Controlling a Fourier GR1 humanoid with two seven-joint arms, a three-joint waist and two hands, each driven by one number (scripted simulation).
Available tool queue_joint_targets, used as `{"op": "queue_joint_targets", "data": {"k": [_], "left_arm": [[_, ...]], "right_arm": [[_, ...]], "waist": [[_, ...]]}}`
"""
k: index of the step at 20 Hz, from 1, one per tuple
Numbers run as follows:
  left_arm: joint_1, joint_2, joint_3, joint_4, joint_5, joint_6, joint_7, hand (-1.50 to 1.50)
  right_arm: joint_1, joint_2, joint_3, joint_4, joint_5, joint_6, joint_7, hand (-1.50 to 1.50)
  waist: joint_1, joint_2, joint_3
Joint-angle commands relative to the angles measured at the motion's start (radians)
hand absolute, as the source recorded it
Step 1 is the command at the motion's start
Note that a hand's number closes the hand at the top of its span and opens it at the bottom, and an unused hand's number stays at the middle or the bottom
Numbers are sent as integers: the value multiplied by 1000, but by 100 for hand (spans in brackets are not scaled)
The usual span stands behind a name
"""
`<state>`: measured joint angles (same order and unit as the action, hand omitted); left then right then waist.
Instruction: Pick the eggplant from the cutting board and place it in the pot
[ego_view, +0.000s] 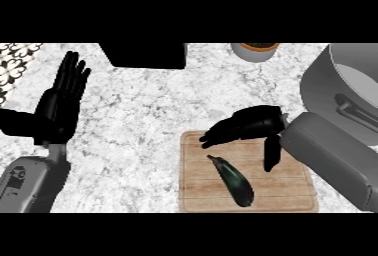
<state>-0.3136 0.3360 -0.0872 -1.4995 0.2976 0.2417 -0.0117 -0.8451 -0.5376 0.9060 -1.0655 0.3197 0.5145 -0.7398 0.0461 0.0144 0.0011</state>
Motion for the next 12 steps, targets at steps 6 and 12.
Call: {"op": "queue_joint_targets", "data": {"k": [6,12], "left_arm": [[41,2,17,-60,-1,2,35,0],[19,-10,25,-50,-17,10,52,0]], "right_arm": [[-30,67,79,173,42,34,-258,-150],[7,77,110,184,66,-45,-308,-150]], "waist": [[-10,-8,0],[-32,-13,-1]]}}
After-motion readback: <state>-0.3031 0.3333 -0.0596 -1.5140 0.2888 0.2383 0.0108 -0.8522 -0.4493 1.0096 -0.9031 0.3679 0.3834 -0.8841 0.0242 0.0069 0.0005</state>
